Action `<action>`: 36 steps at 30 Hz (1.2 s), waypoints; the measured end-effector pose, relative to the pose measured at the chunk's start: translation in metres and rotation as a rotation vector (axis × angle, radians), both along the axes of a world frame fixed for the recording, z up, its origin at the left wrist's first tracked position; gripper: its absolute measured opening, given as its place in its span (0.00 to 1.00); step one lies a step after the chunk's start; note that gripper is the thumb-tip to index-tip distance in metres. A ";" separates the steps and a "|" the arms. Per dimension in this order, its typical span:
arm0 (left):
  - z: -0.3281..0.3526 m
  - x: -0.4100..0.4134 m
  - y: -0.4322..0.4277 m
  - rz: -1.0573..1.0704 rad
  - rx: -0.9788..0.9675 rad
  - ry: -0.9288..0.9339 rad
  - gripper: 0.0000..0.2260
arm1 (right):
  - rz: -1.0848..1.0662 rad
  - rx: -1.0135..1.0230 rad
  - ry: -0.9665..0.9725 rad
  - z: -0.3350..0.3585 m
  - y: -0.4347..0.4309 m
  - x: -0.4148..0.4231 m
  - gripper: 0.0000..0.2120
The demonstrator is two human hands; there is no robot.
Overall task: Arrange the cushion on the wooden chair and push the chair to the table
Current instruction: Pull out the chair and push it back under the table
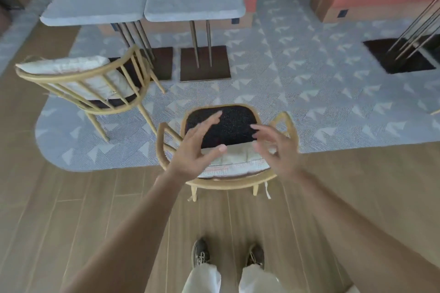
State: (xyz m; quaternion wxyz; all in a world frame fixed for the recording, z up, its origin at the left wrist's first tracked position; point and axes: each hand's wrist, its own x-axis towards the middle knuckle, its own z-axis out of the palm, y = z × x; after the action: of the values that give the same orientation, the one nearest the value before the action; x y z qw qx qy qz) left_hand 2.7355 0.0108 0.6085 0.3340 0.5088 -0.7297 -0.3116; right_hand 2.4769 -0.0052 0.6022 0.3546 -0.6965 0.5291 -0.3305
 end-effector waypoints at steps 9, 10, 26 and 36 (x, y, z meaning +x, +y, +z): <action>-0.100 -0.031 0.009 -0.033 0.325 -0.696 0.44 | 0.420 0.230 0.641 -0.114 0.004 -0.006 0.42; -0.103 -0.035 0.010 -0.083 0.306 -0.775 0.41 | 0.476 0.170 0.730 -0.119 0.002 -0.003 0.38; -0.132 -0.010 -0.079 -0.118 0.437 -1.063 0.14 | 0.782 -0.162 1.069 -0.140 -0.106 0.058 0.15; -0.137 0.053 -0.220 -0.109 0.381 -1.037 0.14 | 0.688 -0.109 1.169 -0.130 -0.240 0.118 0.11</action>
State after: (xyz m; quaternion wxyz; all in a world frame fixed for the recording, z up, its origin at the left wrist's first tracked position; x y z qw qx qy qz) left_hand 2.7883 -0.2089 0.4716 -0.1834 0.6084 -0.7547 -0.1635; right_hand 2.5952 -0.2447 0.4726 0.0596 -0.9061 0.3647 0.2058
